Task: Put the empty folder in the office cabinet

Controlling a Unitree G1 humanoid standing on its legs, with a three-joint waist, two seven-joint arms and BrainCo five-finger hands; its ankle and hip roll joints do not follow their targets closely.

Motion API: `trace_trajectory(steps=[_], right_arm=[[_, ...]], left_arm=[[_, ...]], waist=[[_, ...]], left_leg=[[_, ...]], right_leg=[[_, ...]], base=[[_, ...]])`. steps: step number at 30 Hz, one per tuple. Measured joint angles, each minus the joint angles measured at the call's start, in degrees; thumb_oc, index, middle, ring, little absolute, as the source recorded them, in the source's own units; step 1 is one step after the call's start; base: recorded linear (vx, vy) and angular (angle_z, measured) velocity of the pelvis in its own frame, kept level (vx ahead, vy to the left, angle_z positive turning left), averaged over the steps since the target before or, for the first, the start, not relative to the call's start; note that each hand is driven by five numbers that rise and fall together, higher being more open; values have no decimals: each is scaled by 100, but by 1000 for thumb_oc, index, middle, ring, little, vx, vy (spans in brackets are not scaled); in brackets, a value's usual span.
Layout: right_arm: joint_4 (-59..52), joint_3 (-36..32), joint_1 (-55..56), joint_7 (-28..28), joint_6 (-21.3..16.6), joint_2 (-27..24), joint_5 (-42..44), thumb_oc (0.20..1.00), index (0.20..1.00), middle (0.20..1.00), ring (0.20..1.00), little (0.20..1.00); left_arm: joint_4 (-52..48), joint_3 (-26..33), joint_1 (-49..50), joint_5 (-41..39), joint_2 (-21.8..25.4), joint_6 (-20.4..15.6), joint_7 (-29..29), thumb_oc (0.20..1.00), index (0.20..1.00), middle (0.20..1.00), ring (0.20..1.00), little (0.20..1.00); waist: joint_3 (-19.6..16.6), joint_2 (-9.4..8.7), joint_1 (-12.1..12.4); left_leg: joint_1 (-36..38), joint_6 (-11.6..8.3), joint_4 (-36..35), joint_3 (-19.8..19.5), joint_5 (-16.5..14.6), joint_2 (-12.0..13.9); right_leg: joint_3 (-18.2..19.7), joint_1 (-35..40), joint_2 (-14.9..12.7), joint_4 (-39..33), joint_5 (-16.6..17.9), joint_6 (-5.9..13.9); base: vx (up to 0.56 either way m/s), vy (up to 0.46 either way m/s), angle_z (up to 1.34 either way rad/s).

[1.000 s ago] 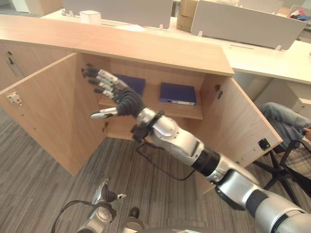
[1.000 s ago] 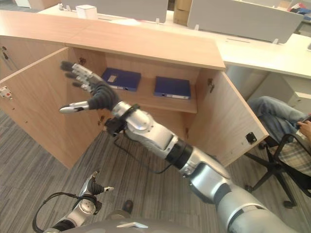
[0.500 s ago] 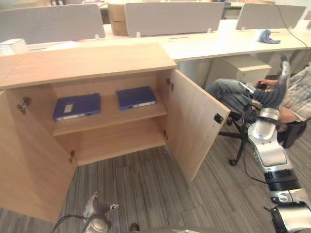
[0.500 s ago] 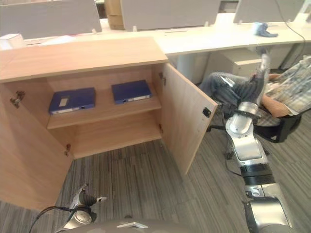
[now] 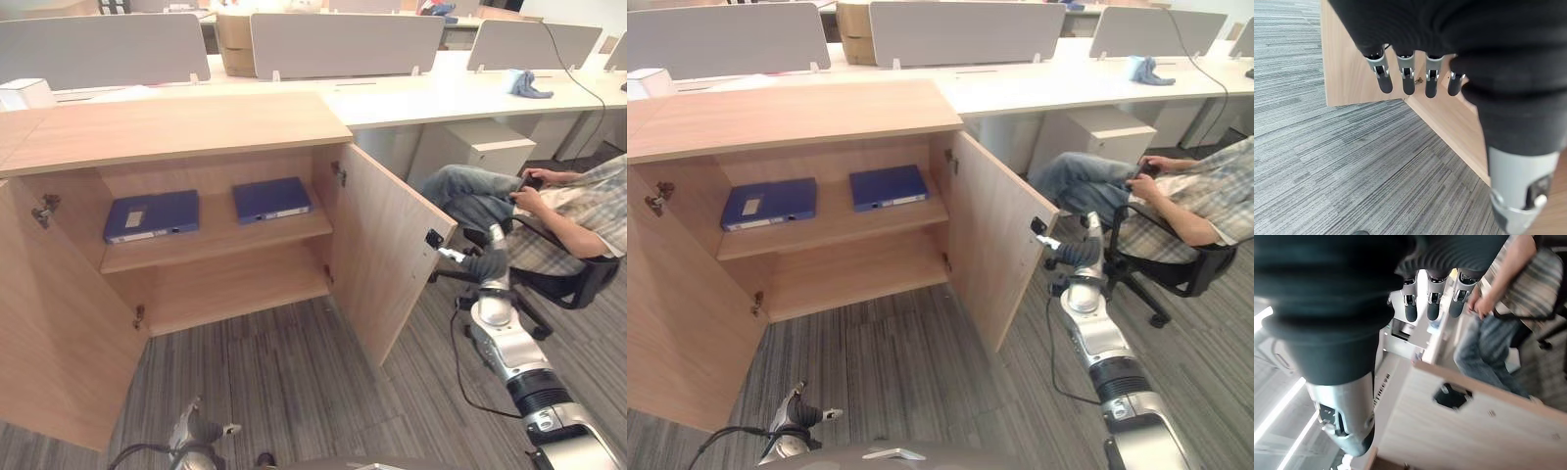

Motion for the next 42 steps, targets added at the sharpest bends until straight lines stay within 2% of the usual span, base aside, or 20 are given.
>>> trace_trajectory(steps=[4, 9, 16, 20, 21, 23, 27, 30, 33, 37, 38, 39, 41, 42], right_arm=[[90, 294, -127, 240, -3, 187, 429, 1000, 1000, 1000, 1000, 1000], [67, 485, -453, 415, -18, 454, 796, 1000, 1000, 1000, 1000, 1000], [40, 722, -480, 827, -59, 461, 1631, 1000, 1000, 1000, 1000, 1000], [-86, 1544, -840, 1586, 87, 173, 2047, 1000, 1000, 1000, 1000, 1000], [-615, 2198, -1084, 2050, 254, -289, 2209, 1000, 1000, 1000, 1000, 1000], [-1494, 2820, -1429, 2827, 303, -620, 2322, 1000, 1000, 1000, 1000, 1000], [-2255, 3553, -2120, 3653, 370, -553, 2635, 1000, 1000, 1000, 1000, 1000], [-2264, 3663, -2210, 3889, 451, -273, 2690, 1000, 1000, 1000, 1000, 1000], [-2222, 3610, -2211, 3908, 449, -281, 2684, 1000, 1000, 1000, 1000, 1000], [-1745, 2988, -1864, 3484, 94, -292, 2548, 1000, 1000, 1000, 1000, 1000], [-1297, 2252, -1482, 3114, -156, -52, 2352, 1000, 1000, 1000, 1000, 1000], [-732, 1706, -1313, 2452, -257, 47, 1832, 1000, 1000, 1000, 1000, 1000], [-259, 1187, -1288, 1670, -235, -13, 1161, 1000, 1000, 1000, 1000, 1000], [23, 632, -1275, 1161, -233, -37, 623, 1000, 1000, 1000, 1000, 1000]], left_arm=[[-99, -30, 30, -28, 10, -2, -46, 1000, 1000, 1000, 1000, 1000], [-169, -30, 15, -114, 21, -5, -53, 1000, 1000, 1000, 1000, 1000], [-169, -29, 3, -119, 28, -4, -71, 1000, 1000, 1000, 1000, 1000], [-173, -62, -33, -118, 42, -9, -274, 1000, 1000, 1000, 1000, 1000], [-228, -184, -46, -116, 77, -24, -369, 1000, 1000, 1000, 1000, 1000], [-382, -310, -7, -116, 146, -38, -512, 1000, 1000, 1000, 1000, 1000], [-577, -442, -113, -113, 164, -85, -663, 1000, 1000, 1000, 1000, 1000], [-606, -499, -238, -107, 168, -88, -674, 1000, 1000, 1000, 1000, 1000], [-604, -491, -255, -104, 193, -86, -671, 1000, 1000, 1000, 1000, 1000], [-387, -466, -282, -99, 177, -93, -646, 1000, 1000, 1000, 1000, 1000], [-206, -380, -306, -103, 146, -90, -615, 1000, 1000, 1000, 1000, 1000], [8, -354, -312, -104, 146, -72, -575, 1000, 1000, 1000, 1000, 1000], [179, -337, -283, -104, 160, -45, -480, 1000, 1000, 1000, 1000, 1000], [294, -326, -262, -105, 149, -42, -388, 1000, 1000, 1000, 1000, 1000]], waist=[[7, -10, 152], [25, -29, 162], [51, -53, 196], [78, -92, 149], [95, -100, 161], [92, -131, 170], [97, -170, 281], [94, -188, 393], [96, -192, 425], [110, -171, 381], [89, -204, 373], [103, -181, 306], [111, -168, 254], [137, -119, 187]], left_leg=[[-44, 20, 47, -58, 73, -7], [-73, 8, 50, -138, 95, -12], [-80, -26, 1, -166, 69, -11], [-86, -28, 1, -165, 71, 0], [-95, -30, 1, -162, 73, 1], [-81, -24, 14, -147, 105, 20], [-81, -33, 53, -144, 117, 48], [-81, -59, 52, -188, 103, 50], [-85, -80, 46, -197, 87, 51], [-103, -77, 52, -182, 87, 56], [-97, -73, 51, -180, 85, 57], [-95, -63, 51, -154, 79, 52], [-102, -35, 15, -119, 62, 50], [-92, 5, 19, -104, 94, 51]], right_leg=[[-38, 13, 5, 2, 0, -8], [-161, 55, 5, 5, -8, -19], [-171, 56, 7, 2, -18, -26], [-169, 46, 17, -1, -15, -22], [-172, 34, 18, -2, -12, -18], [-169, 41, 34, -1, -17, -25], [-167, 37, 65, 10, -20, -34], [-193, 64, 69, 11, -34, -54], [-205, 70, 67, 12, -35, -56], [-178, 4, 69, 14, -34, -55], [-174, 14, 67, 18, -34, -55], [-156, -1, 59, 13, -33, -55], [-149, 1, 52, 8, -20, -45], [-139, 2, 53, 4, -5, -33]], base=[[-12, -4, 8], [-13, -5, 12], [0, 0, 0], [-15, -17, -1], [0, 0, 0], [0, 0, 0], [0, 0, 0], [3, -7, 6], [2, -3, 1], [-5, 3, -1], [-8, 23, -5], [13, 27, -5], [13, 14, -10], [9, 11, -9]])
